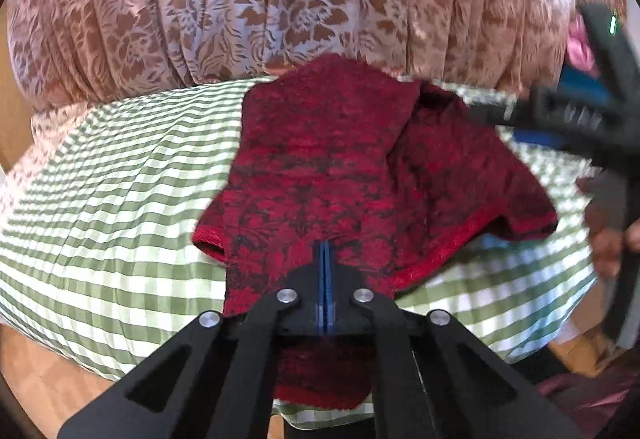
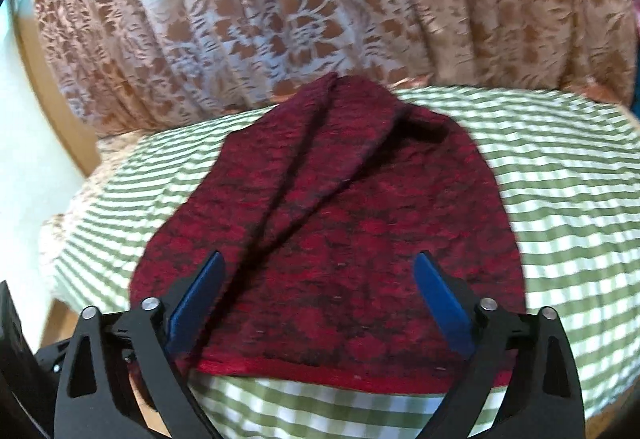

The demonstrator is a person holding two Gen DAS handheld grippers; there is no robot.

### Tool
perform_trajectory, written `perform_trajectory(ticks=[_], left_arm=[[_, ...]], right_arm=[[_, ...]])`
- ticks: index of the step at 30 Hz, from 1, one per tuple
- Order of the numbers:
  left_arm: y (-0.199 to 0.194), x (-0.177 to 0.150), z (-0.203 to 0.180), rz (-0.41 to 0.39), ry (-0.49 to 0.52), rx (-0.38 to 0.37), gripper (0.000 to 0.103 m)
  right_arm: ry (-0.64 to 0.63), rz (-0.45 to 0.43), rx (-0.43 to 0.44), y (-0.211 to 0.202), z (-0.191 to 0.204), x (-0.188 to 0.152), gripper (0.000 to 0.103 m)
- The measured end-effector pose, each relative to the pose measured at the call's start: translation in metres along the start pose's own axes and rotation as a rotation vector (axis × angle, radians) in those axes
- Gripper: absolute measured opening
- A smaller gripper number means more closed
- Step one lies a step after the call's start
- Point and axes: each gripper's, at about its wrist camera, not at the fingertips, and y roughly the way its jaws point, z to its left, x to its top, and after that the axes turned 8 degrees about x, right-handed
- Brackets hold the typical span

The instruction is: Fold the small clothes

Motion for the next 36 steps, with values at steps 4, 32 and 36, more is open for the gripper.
perform_trajectory(ticks=[4,32,36], left_arm=[[-0.009,0.02,0.044,-0.025,-0.155,-0.051,0.0],[0.096,0.068,0.261,0.058,-0.566,0.424,0.054],[0.092,0.048,0.224,0.096,-0.537,0.212,0.058]], right_arm=[[0.069,0.082,0.099,0.022,-0.003,0.005,0.063],[0.294,-0.142,0.273,0.0,-0.075,0.105,0.01],[0.485,-0.266,0.16,-0.033,-0.17,0.125,0.011]])
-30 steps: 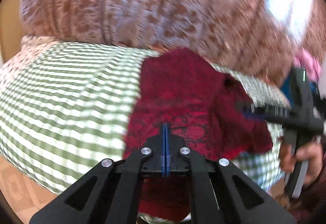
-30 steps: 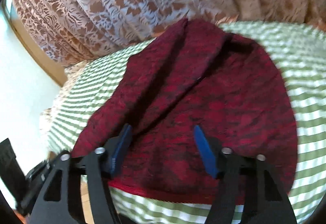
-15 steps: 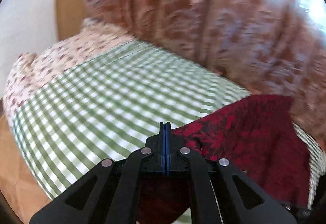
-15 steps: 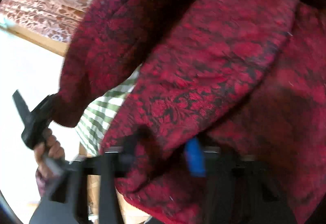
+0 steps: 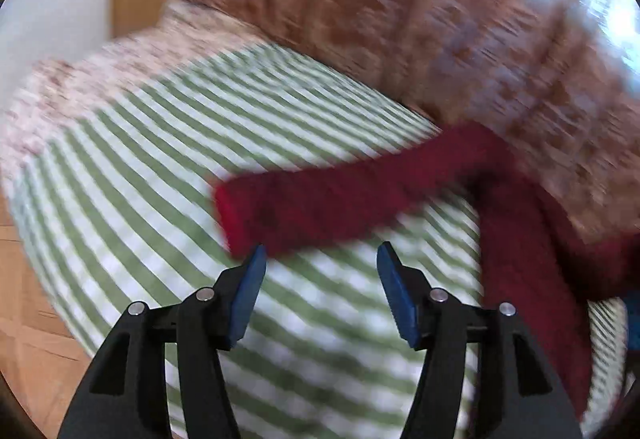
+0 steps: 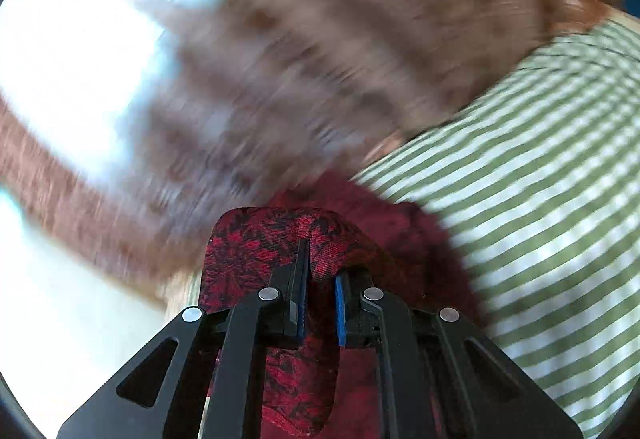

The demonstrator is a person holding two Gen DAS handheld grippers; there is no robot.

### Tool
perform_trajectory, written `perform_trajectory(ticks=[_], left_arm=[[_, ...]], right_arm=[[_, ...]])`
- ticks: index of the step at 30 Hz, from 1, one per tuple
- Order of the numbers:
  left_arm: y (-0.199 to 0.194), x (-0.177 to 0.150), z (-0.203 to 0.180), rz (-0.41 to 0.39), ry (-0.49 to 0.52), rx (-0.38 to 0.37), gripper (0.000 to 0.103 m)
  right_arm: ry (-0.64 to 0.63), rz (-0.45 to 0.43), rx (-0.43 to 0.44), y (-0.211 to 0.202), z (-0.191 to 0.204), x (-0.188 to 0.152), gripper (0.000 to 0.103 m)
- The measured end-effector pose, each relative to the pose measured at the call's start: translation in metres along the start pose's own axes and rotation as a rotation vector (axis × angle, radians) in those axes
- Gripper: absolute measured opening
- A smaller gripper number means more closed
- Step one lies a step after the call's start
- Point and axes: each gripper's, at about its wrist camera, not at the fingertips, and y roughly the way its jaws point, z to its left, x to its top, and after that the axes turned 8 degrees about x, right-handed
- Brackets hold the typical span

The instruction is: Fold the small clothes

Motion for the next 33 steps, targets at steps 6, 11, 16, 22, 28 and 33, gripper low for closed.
perform_trajectory(ticks=[6,11,16,22,28,33], left_arm=[[-0.005,-0.056,-0.04,0.164,0.042,-0.284,0.065],[-0.005,-0.096,-0.064,0.26,0.056,-0.377,0.066],[-0.006,-0.11,-0.075,0.29,0.051,-0.423,0.064],[-0.01,-0.116,-0.095,0.278,0.115,-0.443,0.053],[-0.008,-0.123,-0.119,0.248,0.22,-0.371,0.018],[-0.029,-0.105,-0.106,0.193,0.23,-0.375,0.01]], right_arm=[[0.212,-0.153,-0.071,-0.023,-0.09,0.044,0.091],[0.285,-0.178,-0.113,-0.052,-0.127,0.018,0.095],[0.162,0.066,-0.123,-0.046,-0.133,-0.055,0.095],[0.084,0.355,-0.086,-0.017,-0.117,-0.147,0.087],[-0.038,0.43,-0.134,-0.008,-0.091,-0.176,0.04],[-0.133,0.432,-0.15,-0.015,-0.071,-0.178,0.024]])
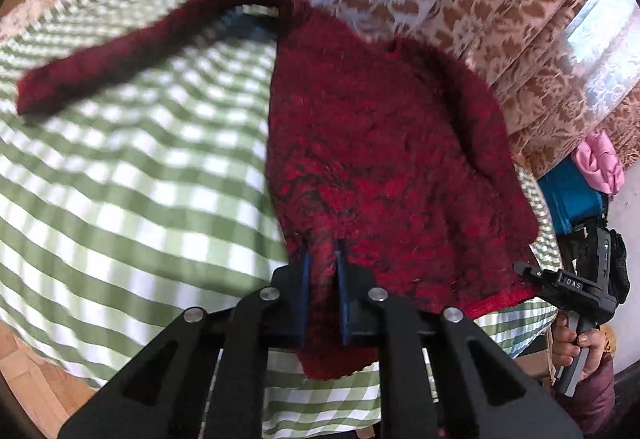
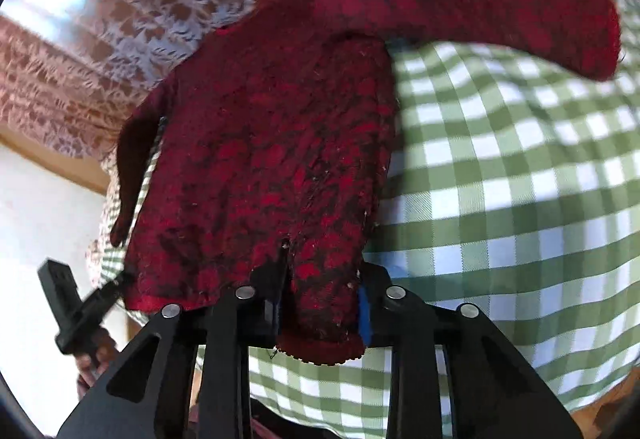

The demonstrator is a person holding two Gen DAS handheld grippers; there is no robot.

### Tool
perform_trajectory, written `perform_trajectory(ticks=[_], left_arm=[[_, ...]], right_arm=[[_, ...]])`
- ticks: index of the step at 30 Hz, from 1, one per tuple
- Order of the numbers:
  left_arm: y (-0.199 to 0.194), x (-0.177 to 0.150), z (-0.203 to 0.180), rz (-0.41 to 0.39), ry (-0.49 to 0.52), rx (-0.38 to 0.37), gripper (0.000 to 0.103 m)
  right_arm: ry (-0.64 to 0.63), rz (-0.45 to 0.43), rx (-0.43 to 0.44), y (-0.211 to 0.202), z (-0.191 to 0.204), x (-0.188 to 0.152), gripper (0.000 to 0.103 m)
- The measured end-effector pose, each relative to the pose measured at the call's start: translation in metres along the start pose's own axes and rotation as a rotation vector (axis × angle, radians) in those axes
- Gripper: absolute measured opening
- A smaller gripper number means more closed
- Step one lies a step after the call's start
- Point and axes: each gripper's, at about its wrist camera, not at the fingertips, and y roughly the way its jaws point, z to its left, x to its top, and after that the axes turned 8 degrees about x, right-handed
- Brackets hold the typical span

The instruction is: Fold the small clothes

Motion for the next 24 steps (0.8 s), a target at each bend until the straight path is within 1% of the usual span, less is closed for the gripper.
perform_trajectory(ticks=[2,3,5,6,9,10,11,12,13,14,15,16,17,18,19,20,22,24], left_arm=[[-0.026,0.006,0.009,-0.039,0.02,0.005,0.01],[-0.032,0.006,0.012,-0.047,0.026,0.006,0.01],[-0.05,0.001,0.023,-0.051,0.049,0.037,0.01],[-0.052,-0.003,0.026,-0.044,0.051,0.046,0.009],[-0.046,-0.03,0.04,0.03,0.034,0.092,0.01],[-0.039,-0.042,0.045,0.061,0.039,0.133,0.01],[-0.035,-0.05,0.049,0.083,0.037,0.159,0.011],[-0.033,-0.054,0.051,0.099,0.032,0.157,0.012],[-0.033,-0.056,0.052,0.108,0.02,0.147,0.018],[-0.035,-0.056,0.053,0.098,0.008,0.154,0.028],[-0.038,-0.053,0.053,0.082,0.001,0.158,0.032],[-0.042,-0.048,0.051,0.058,0.003,0.163,0.037],[-0.045,-0.044,0.049,0.034,0.012,0.17,0.039],[-0.048,-0.039,0.045,0.011,0.025,0.178,0.039],[-0.049,-0.033,0.04,-0.01,0.037,0.187,0.039],[-0.051,-0.029,0.034,-0.024,0.047,0.192,0.039],[-0.049,-0.02,0.021,-0.056,0.069,0.188,0.04],[-0.044,-0.015,0.008,-0.066,0.072,0.165,0.043]], right_arm=[[-0.06,-0.004,0.023,-0.014,0.017,-0.001,0.023],[-0.095,-0.002,0.034,-0.022,0.025,-0.005,0.023],[-0.168,0.033,0.062,-0.033,0.038,-0.017,0.022],[-0.195,0.057,0.062,-0.034,0.042,-0.024,0.022],[-0.234,0.153,0.044,-0.027,0.041,-0.053,0.022],[-0.223,0.197,0.041,-0.021,0.035,-0.065,0.022],[-0.214,0.224,0.047,-0.017,0.034,-0.069,0.022],[-0.209,0.248,0.056,-0.015,0.031,-0.074,0.022],[-0.201,0.258,0.066,-0.015,0.027,-0.076,0.025],[-0.186,0.256,0.073,-0.017,0.023,-0.073,0.032],[-0.152,0.243,0.089,-0.019,0.017,-0.065,0.036],[-0.096,0.204,0.1,-0.023,0.008,-0.05,0.046],[-0.058,0.155,0.099,-0.03,-0.001,-0.036,0.057],[-0.008,0.061,0.099,-0.042,-0.016,-0.018,0.062],[0.034,-0.001,0.096,-0.051,-0.027,-0.008,0.066],[0.126,-0.092,0.087,-0.061,-0.048,0.008,0.066],[0.289,-0.224,0.095,-0.075,-0.086,0.031,0.066],[0.409,-0.316,0.104,-0.082,-0.117,0.043,0.066]])
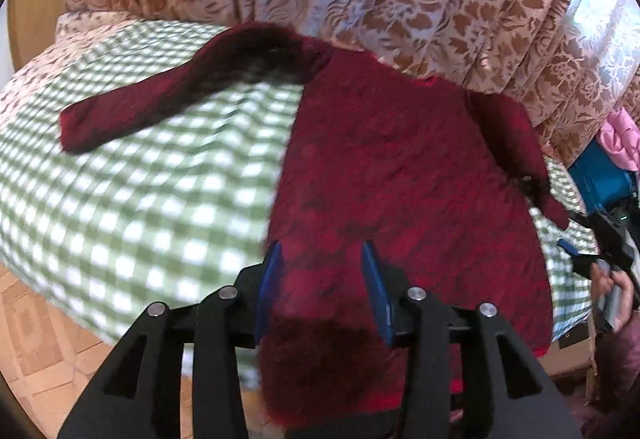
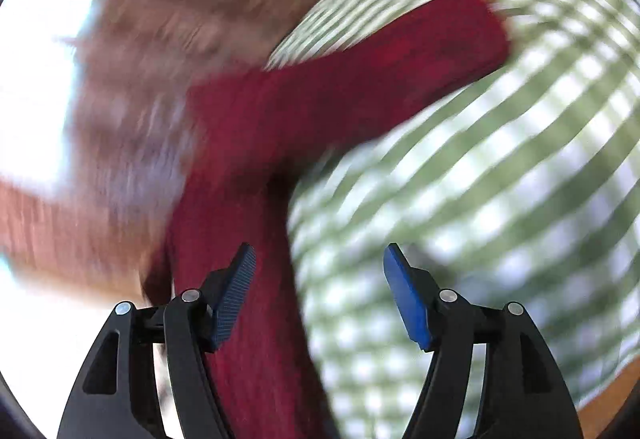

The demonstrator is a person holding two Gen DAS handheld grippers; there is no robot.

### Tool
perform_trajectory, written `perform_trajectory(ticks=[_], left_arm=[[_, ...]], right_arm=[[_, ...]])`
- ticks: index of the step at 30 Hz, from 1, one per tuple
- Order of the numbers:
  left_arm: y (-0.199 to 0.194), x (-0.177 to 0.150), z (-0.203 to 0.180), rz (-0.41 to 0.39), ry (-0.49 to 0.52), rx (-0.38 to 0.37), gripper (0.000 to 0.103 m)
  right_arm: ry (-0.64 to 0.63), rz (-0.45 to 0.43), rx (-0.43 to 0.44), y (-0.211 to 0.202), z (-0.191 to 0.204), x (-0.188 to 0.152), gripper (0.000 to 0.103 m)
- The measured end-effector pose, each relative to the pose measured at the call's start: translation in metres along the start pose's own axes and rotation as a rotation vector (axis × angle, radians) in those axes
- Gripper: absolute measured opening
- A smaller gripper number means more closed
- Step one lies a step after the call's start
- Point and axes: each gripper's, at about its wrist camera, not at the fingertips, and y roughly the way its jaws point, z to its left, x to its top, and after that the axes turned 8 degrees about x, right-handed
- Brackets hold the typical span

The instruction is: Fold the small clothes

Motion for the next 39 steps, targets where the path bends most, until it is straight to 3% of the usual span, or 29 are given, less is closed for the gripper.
perform_trajectory(ticks=[4,8,9,10,11,13,17,22,28,30,31,32,33,36,39], left_arm=[[0.013,0.016,-0.033,0.002,0.028,-0.046,0.048],[0.031,0.023,-0.068,0.028,0.067,-0.095,0.049],[0.033,0.022,-0.072,0.033,0.076,-0.1,0.05],[0.038,0.022,-0.081,0.043,0.09,-0.106,0.05],[0.043,0.022,-0.086,0.054,0.101,-0.108,0.05],[0.051,0.019,-0.094,0.079,0.113,-0.115,0.05],[0.064,0.016,-0.105,0.11,0.132,-0.123,0.051],[0.085,0.01,-0.109,0.157,0.137,-0.114,0.054],[0.086,0.011,-0.111,0.155,0.127,-0.118,0.059],[0.08,0.017,-0.1,0.142,0.084,-0.143,0.066],[0.074,0.022,-0.088,0.122,0.047,-0.147,0.071],[0.07,0.027,-0.076,0.105,0.012,-0.14,0.072],[0.068,0.031,-0.063,0.097,-0.018,-0.135,0.072],[0.059,0.044,0.0,0.06,-0.197,-0.085,0.072],[0.056,0.046,0.057,0.034,-0.342,0.023,0.073]], right_arm=[[0.217,-0.157,0.081,0.012,-0.031,0.048,0.066],[0.31,-0.261,0.026,0.035,-0.033,0.067,0.066],[0.306,-0.27,0.015,0.042,-0.029,0.07,0.065],[0.288,-0.27,0.002,0.043,-0.028,0.076,0.055],[0.264,-0.266,-0.022,0.047,-0.023,0.081,0.037],[0.224,-0.249,-0.074,0.048,-0.022,0.094,0.015],[0.095,-0.315,-0.156,0.016,-0.017,0.114,0.011],[-0.038,-0.401,-0.35,-0.013,-0.007,0.152,0.01],[-0.125,-0.324,-0.598,0.021,-0.019,0.184,0.01],[-0.111,-0.301,-0.624,0.027,-0.026,0.181,0.016],[-0.105,-0.308,-0.618,0.026,-0.027,0.178,0.037],[-0.103,-0.31,-0.61,0.024,-0.026,0.174,0.073],[-0.108,-0.318,-0.606,0.021,-0.023,0.169,0.083],[-0.162,-0.347,-0.597,0.017,-0.001,0.153,0.085],[-0.27,-0.311,-0.529,0.031,0.042,0.123,0.088]])
